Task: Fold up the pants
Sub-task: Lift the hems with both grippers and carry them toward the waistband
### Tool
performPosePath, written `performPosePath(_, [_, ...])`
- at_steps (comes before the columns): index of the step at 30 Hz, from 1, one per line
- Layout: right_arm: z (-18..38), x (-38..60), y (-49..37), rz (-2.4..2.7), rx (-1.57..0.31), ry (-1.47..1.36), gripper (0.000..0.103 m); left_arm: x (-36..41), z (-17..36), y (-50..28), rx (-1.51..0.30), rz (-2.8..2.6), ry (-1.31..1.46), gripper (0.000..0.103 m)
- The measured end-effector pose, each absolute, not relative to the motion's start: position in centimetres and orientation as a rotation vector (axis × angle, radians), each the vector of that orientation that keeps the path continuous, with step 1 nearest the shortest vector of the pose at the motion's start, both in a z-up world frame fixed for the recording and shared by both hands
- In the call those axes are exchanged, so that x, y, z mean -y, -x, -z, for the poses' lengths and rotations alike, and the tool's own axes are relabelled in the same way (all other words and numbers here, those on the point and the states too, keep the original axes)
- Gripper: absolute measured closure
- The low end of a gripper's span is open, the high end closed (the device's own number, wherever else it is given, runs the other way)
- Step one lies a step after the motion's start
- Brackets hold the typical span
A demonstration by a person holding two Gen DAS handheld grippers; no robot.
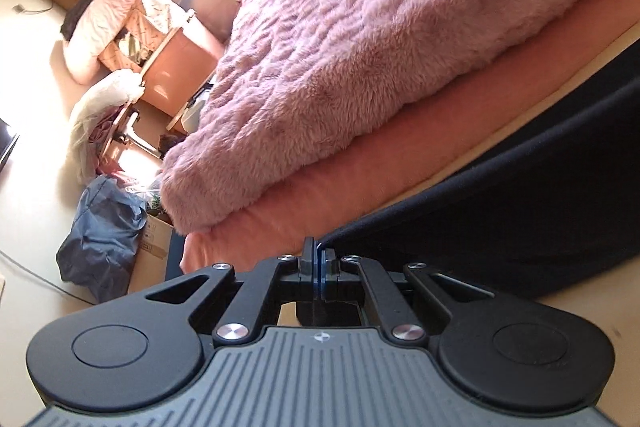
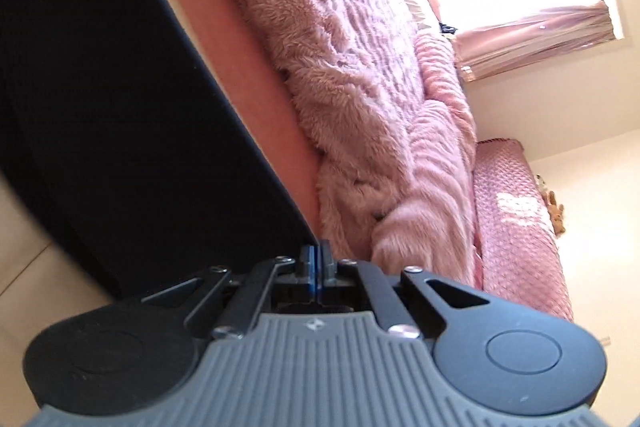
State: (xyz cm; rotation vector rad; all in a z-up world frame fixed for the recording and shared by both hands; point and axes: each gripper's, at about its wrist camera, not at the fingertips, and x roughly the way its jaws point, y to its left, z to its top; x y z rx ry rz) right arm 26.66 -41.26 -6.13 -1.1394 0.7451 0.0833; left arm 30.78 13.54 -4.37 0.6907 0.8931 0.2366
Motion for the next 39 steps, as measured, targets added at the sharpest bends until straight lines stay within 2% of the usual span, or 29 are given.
performPosePath(7, [11.3, 40.7, -34.6, -0.132, -0.841, 1.136, 0.103, -13.0, 9.3, -36.4, -0.953, -0.237, -0.807, 0.102])
performPosePath(16, [15.7, 41.0, -38.6, -0.158, -0.92, 1.076, 0.103, -12.3, 13.1, -39.1, -0.964, -0.263, -0.839, 0.102])
performPosePath(20, [16.0, 41.1, -38.8, -0.144, -0.92, 1.029, 0.103, -12.7, 12.4, -38.9, -0.959, -0.278, -0.773, 0.102])
performPosePath(24, [14.4, 40.9, -37.6, -0.115, -0.888, 0.982, 0.103, -12.9, 9.7, -37.6, -0.928, -0.285, -0.688, 0.102])
performPosePath(28, [11.7, 41.4, -35.7, -0.092, -0.829, 0.926, 0.103, -12.7, 8.0, -36.5, -0.902, -0.281, -0.724, 0.102])
performPosePath(32, [11.7, 42.3, -36.6, -0.072, -0.845, 0.874, 0.103, -12.5, 10.0, -38.5, -0.947, -0.281, -0.758, 0.102])
performPosePath(37, [14.3, 41.6, -39.0, -0.054, -0.895, 0.84, 0.103, -12.0, 12.7, -39.9, -0.998, -0.274, -0.801, 0.101])
performPosePath(38, [14.7, 41.5, -39.1, -0.051, -0.895, 0.846, 0.103, -12.0, 13.0, -39.9, -1.005, -0.276, -0.802, 0.1])
performPosePath(39, [14.9, 41.3, -39.2, -0.045, -0.897, 0.844, 0.103, -12.1, 13.1, -39.9, -1.007, -0.283, -0.8, 0.093])
